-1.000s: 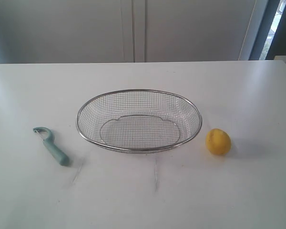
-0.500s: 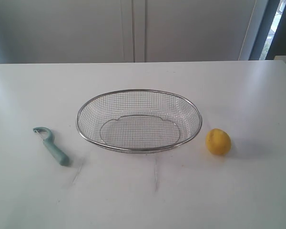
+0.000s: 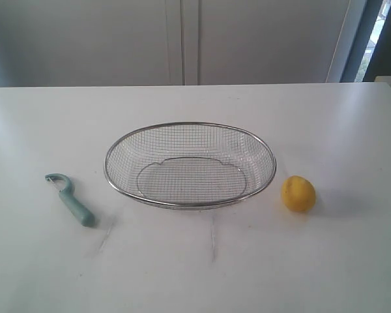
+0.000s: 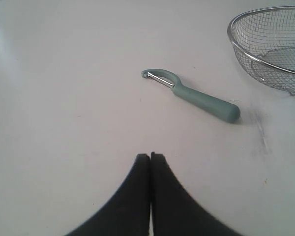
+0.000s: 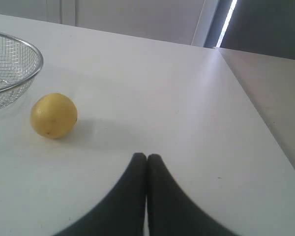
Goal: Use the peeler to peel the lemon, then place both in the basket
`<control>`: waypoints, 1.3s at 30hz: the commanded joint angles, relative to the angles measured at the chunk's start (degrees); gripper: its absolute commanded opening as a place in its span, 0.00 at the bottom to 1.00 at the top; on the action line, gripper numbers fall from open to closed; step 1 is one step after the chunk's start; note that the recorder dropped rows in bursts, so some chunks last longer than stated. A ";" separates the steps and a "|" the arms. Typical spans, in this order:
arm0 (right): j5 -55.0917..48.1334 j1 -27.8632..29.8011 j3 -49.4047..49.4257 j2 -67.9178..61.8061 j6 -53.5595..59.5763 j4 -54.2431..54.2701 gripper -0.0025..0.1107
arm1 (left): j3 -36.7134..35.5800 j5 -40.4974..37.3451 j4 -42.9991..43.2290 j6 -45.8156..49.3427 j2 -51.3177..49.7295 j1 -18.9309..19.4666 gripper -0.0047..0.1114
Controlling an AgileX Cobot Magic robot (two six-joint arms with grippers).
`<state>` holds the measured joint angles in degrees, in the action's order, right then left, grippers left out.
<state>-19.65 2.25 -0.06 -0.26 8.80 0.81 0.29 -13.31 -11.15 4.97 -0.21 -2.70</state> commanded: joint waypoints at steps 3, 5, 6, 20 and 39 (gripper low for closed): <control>0.37 -0.08 0.06 0.26 0.44 -0.35 0.02 | -0.29 -0.05 -0.48 -0.03 0.21 -0.36 0.04; 0.37 -0.08 0.06 0.26 -0.22 -0.35 0.02 | -0.29 -0.05 -0.48 -0.03 0.21 -0.36 0.04; 0.37 -0.08 0.06 0.26 -1.41 -0.35 0.02 | -0.29 -0.05 -0.48 -0.03 0.21 -0.36 0.04; 0.37 -0.08 0.06 0.26 -0.64 -0.35 0.02 | -0.29 -0.05 -0.48 -0.03 0.21 -0.36 0.04; 15.19 -0.08 0.06 0.26 -0.65 -0.35 0.02 | -0.29 -0.05 -0.48 -0.03 0.21 -0.36 0.04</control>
<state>-8.83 2.25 -0.06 -0.26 8.19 0.81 0.29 -13.31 -11.15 4.97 -0.21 -2.70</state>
